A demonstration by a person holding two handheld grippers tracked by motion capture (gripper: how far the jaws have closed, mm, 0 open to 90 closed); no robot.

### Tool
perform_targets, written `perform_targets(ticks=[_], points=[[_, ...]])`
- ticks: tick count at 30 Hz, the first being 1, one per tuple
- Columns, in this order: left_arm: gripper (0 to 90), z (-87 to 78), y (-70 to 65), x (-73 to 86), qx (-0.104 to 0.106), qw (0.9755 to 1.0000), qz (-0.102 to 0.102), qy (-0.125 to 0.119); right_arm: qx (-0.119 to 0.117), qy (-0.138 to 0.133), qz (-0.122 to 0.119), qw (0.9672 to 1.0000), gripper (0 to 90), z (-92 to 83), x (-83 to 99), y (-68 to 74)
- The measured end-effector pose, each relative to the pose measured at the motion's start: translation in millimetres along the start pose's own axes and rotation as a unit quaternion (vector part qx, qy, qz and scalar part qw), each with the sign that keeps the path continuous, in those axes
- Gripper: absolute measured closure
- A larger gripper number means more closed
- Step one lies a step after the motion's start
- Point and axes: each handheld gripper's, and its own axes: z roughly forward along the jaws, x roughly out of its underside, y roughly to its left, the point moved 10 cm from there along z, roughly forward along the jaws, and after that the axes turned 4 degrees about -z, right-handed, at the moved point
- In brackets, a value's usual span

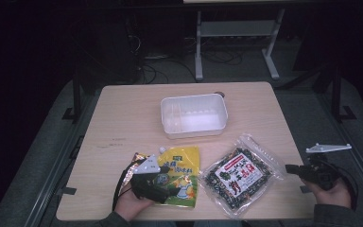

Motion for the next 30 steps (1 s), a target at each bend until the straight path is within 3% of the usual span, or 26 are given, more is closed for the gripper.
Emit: perform_targets(ticks=[7, 12, 19, 21, 24, 28, 30], points=[[15.3, 19.7, -11.8, -9.8, 0.029, 0.9990, 0.012, 0.033, -0.004, -0.028, -0.027, 0.9993, 89.7, -18.7, -19.1, 9.9], [15.1, 34.5, -11.0, -20.9, 0.036, 0.9980, 0.016, 0.049, -0.013, -0.040, -0.041, 0.9983, 89.7, -28.8, -29.4, 15.3], [16.5, 49.9, -8.9, -35.2, 0.048, 0.9973, 0.007, 0.055, -0.027, -0.057, -0.060, 0.9962, 89.8, -41.3, -45.8, 22.4], [20.3, 57.8, -10.7, -42.3, 0.074, 0.9955, -0.002, 0.059, -0.032, -0.057, -0.068, 0.9955, 89.7, -43.4, -51.9, 24.9], [20.0, 64.6, -9.2, -47.2, 0.071, 0.9954, 0.001, 0.065, -0.037, -0.058, -0.072, 0.9950, 89.7, -46.1, -58.8, 27.4], [20.0, 78.2, -6.8, -56.7, 0.072, 0.9950, 0.000, 0.069, -0.040, -0.060, -0.100, 0.9923, 89.8, -54.6, -80.4, 37.0], [20.7, 87.2, -3.8, -60.6, 0.085, 0.9936, -0.012, 0.074, -0.045, -0.064, -0.111, 0.9908, 89.8, -57.8, -88.6, 41.5]])
